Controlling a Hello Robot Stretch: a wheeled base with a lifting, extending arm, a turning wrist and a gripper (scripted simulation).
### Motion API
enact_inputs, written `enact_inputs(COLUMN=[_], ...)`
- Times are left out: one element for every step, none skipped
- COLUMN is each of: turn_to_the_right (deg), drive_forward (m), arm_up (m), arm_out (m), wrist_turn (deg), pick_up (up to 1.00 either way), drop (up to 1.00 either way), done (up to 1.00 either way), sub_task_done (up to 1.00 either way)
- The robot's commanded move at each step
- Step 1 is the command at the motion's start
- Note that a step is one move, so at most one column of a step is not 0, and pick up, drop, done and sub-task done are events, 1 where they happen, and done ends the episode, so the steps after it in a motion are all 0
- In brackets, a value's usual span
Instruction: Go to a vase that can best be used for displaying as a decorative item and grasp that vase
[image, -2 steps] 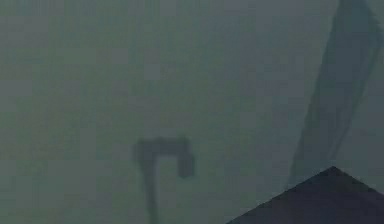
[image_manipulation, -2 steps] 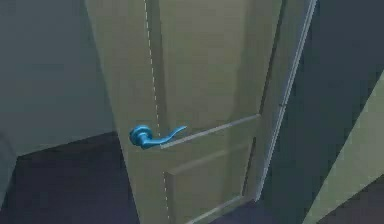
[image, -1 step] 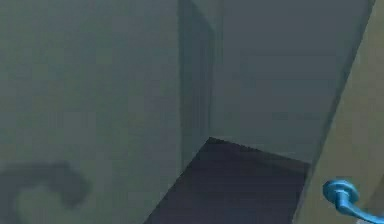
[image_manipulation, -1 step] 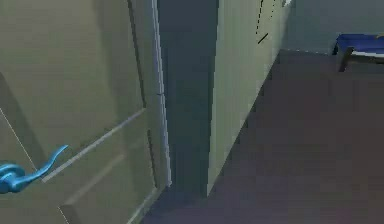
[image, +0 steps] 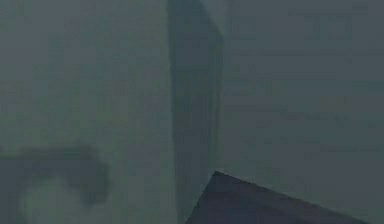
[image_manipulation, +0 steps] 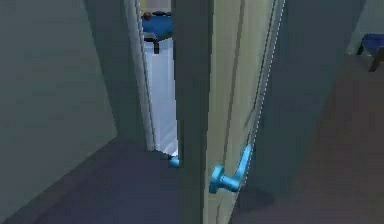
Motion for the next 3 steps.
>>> enact_inputs(turn_to_the_right=[24.0,0.0,36.0], drive_forward=[0.0,0.15,0.0], arm_up=[0.0,0.0,0.0], arm_out=[0.0,0.0,0.0], wrist_turn=[0.0,0.0,0.0], pick_up=[0.0,0.0,0.0], drop=[0.0,0.0,0.0], done=[0.0,0.0,0.0], sub_task_done=[0.0,0.0,0.0])
